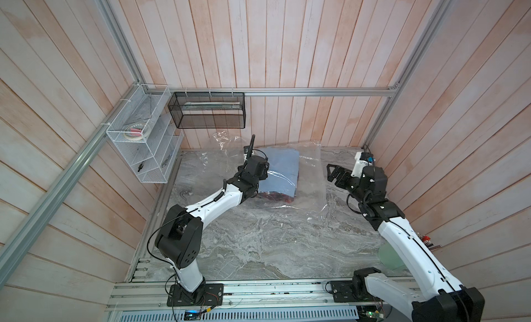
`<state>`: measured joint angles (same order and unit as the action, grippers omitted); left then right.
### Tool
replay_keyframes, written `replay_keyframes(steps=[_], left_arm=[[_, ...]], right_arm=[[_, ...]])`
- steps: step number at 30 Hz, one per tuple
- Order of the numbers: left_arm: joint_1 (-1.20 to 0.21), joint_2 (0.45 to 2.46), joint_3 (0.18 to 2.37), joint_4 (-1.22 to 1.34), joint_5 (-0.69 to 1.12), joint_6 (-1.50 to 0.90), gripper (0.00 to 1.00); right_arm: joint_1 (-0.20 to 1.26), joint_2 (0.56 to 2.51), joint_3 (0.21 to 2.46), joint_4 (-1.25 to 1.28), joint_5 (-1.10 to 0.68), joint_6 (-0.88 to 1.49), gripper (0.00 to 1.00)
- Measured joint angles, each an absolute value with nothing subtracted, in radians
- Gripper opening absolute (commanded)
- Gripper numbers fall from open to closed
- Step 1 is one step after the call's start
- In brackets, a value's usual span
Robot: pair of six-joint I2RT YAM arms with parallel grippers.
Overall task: Take the shirt out of the vacuum bag
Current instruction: Adjust the vacuum bag at the center of the board, then open the vacuum bag at the center of the board.
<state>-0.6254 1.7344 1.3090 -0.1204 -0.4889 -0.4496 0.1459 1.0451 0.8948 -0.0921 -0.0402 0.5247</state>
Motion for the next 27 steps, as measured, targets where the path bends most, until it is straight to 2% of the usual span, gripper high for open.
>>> replay_keyframes(steps=[5,13,23,27], left_arm=[[-0.760,1.832,1.442,-0.169,-0.505,-0.447,0.79],[-0.922,2.187,1.946,-0.331,-0.478,-0.447,0.82],[-0.987,2.541,2.409,-0.543,-0.398,-0.456,0.84],[-1.000,2.589,2.441,-0.584,-0.360,-0.452,0.85]], right_arm=[[0.021,0.958,0.851,-0.111,-0.023,0.598,0.98],[-0.016,0.824,0.840,-0.133,0.137,0.662,0.98],[-0.017,0.757,0.791,-0.143,0.183,0.685,0.98],[-0.017,0.741,0.787,-0.142,0.178,0.687,0.98]])
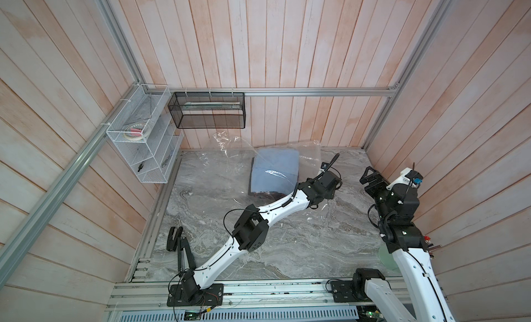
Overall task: Take the shirt out of the vacuum bag
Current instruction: Open the vacuum bag at the center of the board.
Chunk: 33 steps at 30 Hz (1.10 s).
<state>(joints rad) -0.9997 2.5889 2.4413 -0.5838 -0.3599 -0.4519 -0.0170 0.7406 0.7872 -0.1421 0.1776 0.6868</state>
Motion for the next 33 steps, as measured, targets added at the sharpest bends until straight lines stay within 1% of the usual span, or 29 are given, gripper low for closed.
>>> replay_keyframes(steps=[7,9,10,12,17,18,23,24,29,33], left_arm=[[-1.003,2.616,2.453,-0.614,-0.321,-0.440,0.86],[-1.002,2.623,2.463,-0.622,-0.313,-0.441,0.83],[-1.002,2.626,2.466,-0.624,-0.308,-0.444,0.79],[-1.001,2.630,2.467,-0.638,-0.294,-0.453,0.66],[-0.992,2.632,2.467,-0.672,-0.259,-0.470,0.40],[-0.989,2.631,2.467,-0.678,-0.257,-0.476,0.33],[-0.982,2.629,2.451,-0.699,-0.259,-0.479,0.03],[-0.981,2.624,2.434,-0.699,-0.261,-0.480,0.00],[-0.981,2.570,2.314,-0.701,-0.274,-0.472,0.00],[-0.981,2.442,2.141,-0.682,-0.299,-0.470,0.00]], right_arm=[[-0.017,0.730,0.778,-0.138,0.146,0.688,0.98],[-0.017,0.730,0.775,-0.134,0.136,0.688,0.98],[-0.017,0.730,0.772,-0.132,0.132,0.688,0.98],[-0.017,0.730,0.765,-0.131,0.128,0.688,0.98],[-0.017,0.725,0.763,-0.131,0.125,0.688,0.98],[-0.017,0.723,0.763,-0.131,0.124,0.688,0.98],[-0.017,0.720,0.762,-0.129,0.115,0.688,0.98],[-0.017,0.721,0.761,-0.128,0.113,0.688,0.98],[-0.017,0.729,0.737,-0.104,0.084,0.688,0.98],[-0.017,0.767,0.696,-0.057,0.028,0.704,0.98]])
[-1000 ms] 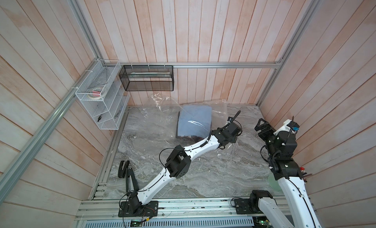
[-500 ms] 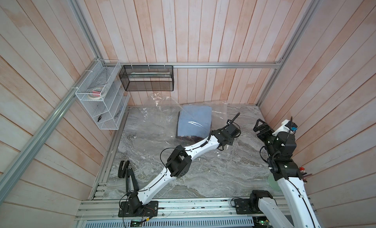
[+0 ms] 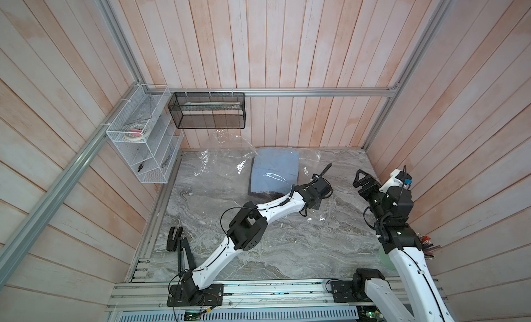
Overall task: Take the shirt out of the vacuum bag
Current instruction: Open the vacuum bag at the center of the board.
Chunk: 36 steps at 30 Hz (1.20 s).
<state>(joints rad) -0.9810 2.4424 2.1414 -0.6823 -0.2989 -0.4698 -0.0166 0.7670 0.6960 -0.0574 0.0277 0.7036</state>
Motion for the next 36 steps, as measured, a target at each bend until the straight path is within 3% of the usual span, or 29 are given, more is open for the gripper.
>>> replay_keyframes(steps=[12,20,28,30,36], left_arm=[[-0.983,2.004,1.789,-0.607,-0.390,-0.452,0.00],[-1.002,1.875,1.614,-0.607,-0.432,-0.459,0.00],[-1.010,1.694,1.456,-0.591,-0.486,-0.482,0.00],[-1.015,1.656,1.428,-0.572,-0.507,-0.481,0.00],[-1.054,1.613,1.403,-0.504,-0.555,-0.461,0.00]], right_arm=[[0.002,0.944,0.537,0.236,-0.193,0.768,0.98],[0.156,1.113,0.506,0.402,-0.219,0.831,0.98],[0.222,1.187,0.514,0.410,-0.204,0.838,0.98],[0.227,1.187,0.497,0.459,-0.205,0.841,0.92],[0.241,1.252,0.476,0.559,-0.223,0.864,0.89]])
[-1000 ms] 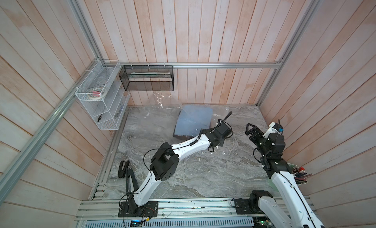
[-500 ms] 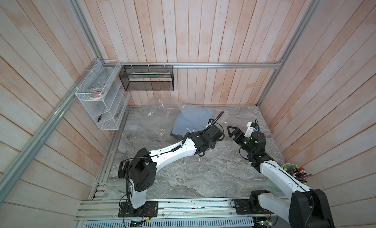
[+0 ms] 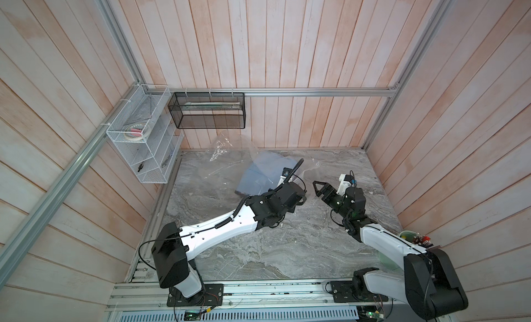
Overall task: Take the shirt out of the vacuum bag
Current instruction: Open the vacuum bag at the center of the board, then take out the shirt from the vacuum bag.
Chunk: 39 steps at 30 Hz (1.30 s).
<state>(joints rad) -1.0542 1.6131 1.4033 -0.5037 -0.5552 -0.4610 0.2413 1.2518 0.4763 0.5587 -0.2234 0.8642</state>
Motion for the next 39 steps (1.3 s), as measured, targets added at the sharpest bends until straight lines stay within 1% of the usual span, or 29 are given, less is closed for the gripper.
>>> replay_keyframes(steps=[1,3,5,6,7,8,13,18,23,28,39], left_arm=[[-1.063,1.613,1.403,-0.497,-0.560,-0.456,0.00],[-1.079,1.614,1.403,-0.493,-0.572,-0.452,0.00],[-1.096,1.614,1.404,-0.492,-0.590,-0.448,0.00],[-1.105,1.614,1.404,-0.492,-0.599,-0.448,0.00],[-1.112,1.614,1.404,-0.492,-0.606,-0.448,0.00],[-1.116,1.614,1.404,-0.492,-0.611,-0.448,0.00],[-1.131,1.607,1.391,-0.471,-0.623,-0.448,0.00],[-1.143,1.565,1.311,-0.439,-0.626,-0.450,0.00],[-1.148,1.520,1.235,-0.399,-0.627,-0.449,0.00],[-1.148,1.501,1.195,-0.359,-0.634,-0.449,0.00],[-1.149,1.501,1.193,-0.336,-0.646,-0.449,0.00]], right_arm=[[0.246,1.269,0.474,0.576,-0.228,0.868,0.88],[0.259,1.299,0.470,0.607,-0.232,0.870,0.83],[0.282,1.327,0.470,0.636,-0.233,0.870,0.82],[0.302,1.344,0.471,0.654,-0.231,0.867,0.79],[0.325,1.361,0.472,0.668,-0.226,0.859,0.73],[0.340,1.376,0.474,0.680,-0.224,0.859,0.69],[0.410,1.509,0.503,0.766,-0.218,0.861,0.70],[0.422,1.638,0.570,0.830,-0.215,0.865,0.69],[0.423,1.716,0.631,0.865,-0.216,0.867,0.69],[0.428,1.750,0.673,0.885,-0.223,0.867,0.69],[0.481,1.753,0.680,0.891,-0.223,0.868,0.68]])
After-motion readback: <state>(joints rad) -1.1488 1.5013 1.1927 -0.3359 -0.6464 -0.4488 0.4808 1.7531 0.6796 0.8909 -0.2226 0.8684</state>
